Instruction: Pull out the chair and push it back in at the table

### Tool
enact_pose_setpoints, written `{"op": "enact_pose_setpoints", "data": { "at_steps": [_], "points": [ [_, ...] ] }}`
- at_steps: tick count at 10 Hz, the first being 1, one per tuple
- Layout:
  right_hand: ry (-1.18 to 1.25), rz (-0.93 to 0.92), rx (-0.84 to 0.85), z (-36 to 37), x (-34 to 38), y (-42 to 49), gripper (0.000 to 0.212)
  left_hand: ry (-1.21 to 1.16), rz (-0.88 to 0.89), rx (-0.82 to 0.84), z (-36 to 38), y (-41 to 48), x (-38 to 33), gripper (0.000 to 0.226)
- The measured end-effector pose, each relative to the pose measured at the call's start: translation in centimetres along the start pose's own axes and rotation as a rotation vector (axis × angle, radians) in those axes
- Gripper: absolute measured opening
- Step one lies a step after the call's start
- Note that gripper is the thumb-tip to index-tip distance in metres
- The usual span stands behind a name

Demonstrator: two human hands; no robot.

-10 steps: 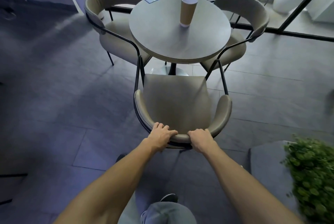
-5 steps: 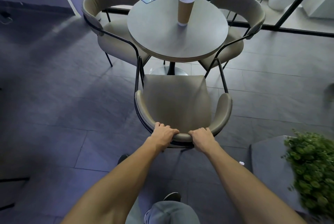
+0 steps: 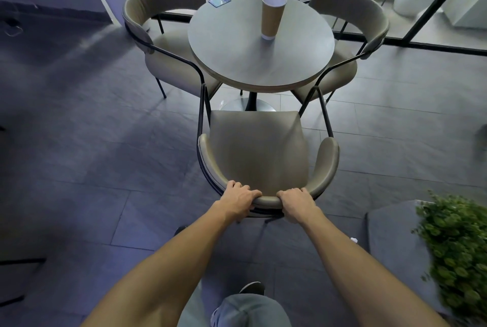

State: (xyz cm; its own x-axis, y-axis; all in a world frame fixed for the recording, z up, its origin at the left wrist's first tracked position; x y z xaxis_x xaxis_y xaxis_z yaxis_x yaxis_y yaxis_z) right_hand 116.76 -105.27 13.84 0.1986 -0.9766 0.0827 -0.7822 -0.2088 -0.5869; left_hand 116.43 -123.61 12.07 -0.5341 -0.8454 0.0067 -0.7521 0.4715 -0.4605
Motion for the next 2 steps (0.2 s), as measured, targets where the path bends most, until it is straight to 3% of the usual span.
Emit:
{"op": "enact_pose_setpoints", "data": {
  "at_steps": [2],
  "points": [
    [0.137,-0.001,0.012,-4.2,0.5,-1.0,0.043,-0.111,-0.030,-0.039,-4.2,-1.2,1.5,0.040]
  ]
}}
Point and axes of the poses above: each hand's wrist, its own y-axis towards the middle knuckle, its own z-axis out of the palm, x = y × z, the point moved 1 cm from there along y, towards the middle knuckle, and after that the axes turned 10 degrees about y, right-handed, at the moved point
